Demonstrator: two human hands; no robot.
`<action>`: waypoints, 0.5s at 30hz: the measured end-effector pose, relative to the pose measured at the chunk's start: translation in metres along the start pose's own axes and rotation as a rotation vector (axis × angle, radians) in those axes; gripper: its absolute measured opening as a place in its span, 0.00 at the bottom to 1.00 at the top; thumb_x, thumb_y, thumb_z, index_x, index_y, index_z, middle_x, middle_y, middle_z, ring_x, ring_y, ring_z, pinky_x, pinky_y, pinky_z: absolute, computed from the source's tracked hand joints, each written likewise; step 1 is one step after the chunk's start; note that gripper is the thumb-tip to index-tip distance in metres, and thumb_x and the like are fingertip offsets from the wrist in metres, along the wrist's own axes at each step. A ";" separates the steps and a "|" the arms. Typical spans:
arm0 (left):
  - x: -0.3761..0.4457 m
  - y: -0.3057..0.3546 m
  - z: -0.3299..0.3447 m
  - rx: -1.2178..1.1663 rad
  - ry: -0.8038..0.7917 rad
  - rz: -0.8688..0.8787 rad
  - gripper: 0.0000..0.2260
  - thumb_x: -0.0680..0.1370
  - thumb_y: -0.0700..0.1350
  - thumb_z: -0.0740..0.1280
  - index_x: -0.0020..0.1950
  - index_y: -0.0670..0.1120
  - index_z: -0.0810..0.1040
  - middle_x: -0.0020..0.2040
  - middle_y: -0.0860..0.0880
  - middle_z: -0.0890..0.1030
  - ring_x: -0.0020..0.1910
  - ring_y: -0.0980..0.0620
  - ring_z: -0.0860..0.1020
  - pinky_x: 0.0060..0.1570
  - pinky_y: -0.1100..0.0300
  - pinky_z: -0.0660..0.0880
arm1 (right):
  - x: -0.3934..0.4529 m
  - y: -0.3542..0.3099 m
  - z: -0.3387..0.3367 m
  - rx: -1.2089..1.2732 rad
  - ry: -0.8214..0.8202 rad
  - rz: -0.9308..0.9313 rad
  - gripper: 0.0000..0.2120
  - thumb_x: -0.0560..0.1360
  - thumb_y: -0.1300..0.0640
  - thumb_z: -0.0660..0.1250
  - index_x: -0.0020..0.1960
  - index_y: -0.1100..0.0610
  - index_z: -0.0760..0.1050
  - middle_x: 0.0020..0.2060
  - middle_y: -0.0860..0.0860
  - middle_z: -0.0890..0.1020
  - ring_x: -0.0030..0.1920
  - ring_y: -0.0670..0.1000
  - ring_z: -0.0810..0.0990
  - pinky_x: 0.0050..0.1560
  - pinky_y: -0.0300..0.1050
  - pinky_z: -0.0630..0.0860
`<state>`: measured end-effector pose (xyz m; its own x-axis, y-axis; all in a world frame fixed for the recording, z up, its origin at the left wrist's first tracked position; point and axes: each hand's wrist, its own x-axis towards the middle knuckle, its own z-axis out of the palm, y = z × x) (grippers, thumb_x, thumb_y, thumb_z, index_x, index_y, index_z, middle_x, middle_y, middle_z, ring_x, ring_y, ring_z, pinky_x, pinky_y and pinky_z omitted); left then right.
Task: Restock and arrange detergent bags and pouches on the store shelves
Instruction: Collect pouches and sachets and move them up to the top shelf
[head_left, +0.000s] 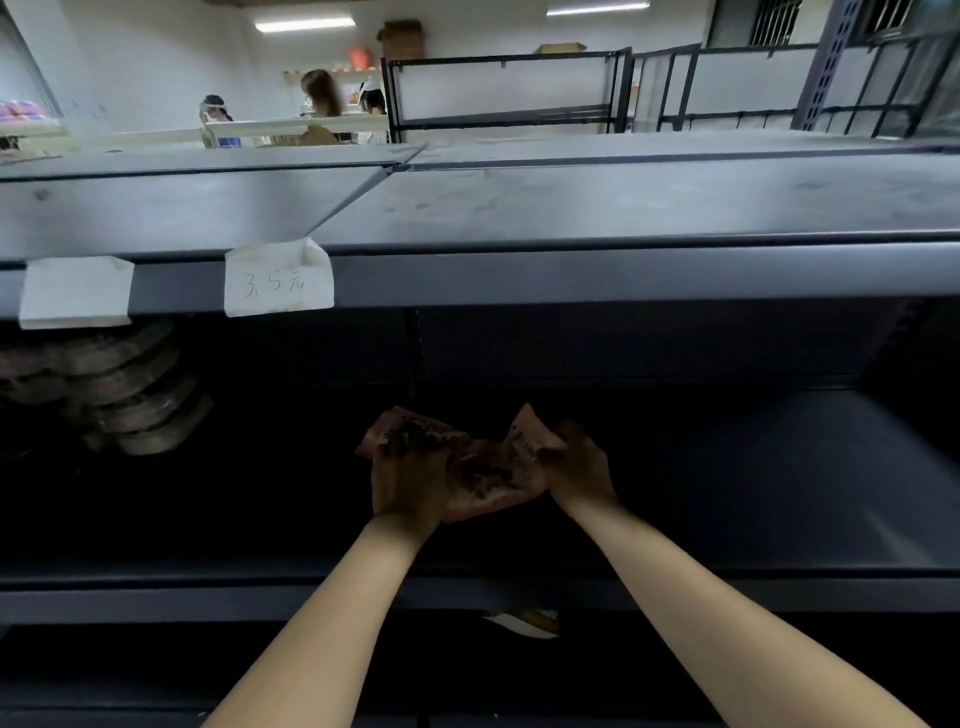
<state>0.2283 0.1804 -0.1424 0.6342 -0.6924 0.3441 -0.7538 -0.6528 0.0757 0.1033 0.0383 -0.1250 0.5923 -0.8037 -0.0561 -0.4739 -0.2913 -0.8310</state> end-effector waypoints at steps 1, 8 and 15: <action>-0.002 0.002 -0.001 0.005 -0.009 0.028 0.16 0.82 0.49 0.55 0.69 0.53 0.72 0.68 0.49 0.73 0.67 0.47 0.69 0.68 0.55 0.62 | -0.001 -0.001 -0.010 0.017 0.047 -0.025 0.15 0.78 0.56 0.60 0.64 0.53 0.69 0.56 0.54 0.77 0.50 0.53 0.78 0.41 0.41 0.71; -0.011 0.034 -0.030 -0.318 0.199 -0.087 0.15 0.83 0.47 0.54 0.64 0.46 0.74 0.55 0.45 0.80 0.49 0.44 0.80 0.40 0.59 0.71 | -0.013 -0.013 -0.066 0.101 0.300 -0.283 0.12 0.80 0.58 0.61 0.62 0.56 0.70 0.48 0.50 0.79 0.48 0.51 0.78 0.46 0.44 0.75; -0.018 0.062 -0.046 -0.514 0.289 -0.175 0.15 0.83 0.49 0.52 0.58 0.44 0.75 0.48 0.45 0.81 0.43 0.44 0.80 0.39 0.50 0.78 | -0.017 0.005 -0.080 0.119 0.211 -0.344 0.12 0.78 0.56 0.64 0.61 0.58 0.73 0.46 0.44 0.75 0.47 0.44 0.74 0.43 0.35 0.70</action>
<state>0.1621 0.1665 -0.1004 0.7381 -0.4299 0.5200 -0.6747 -0.4676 0.5712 0.0388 0.0089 -0.0841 0.5506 -0.7625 0.3398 -0.1864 -0.5091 -0.8403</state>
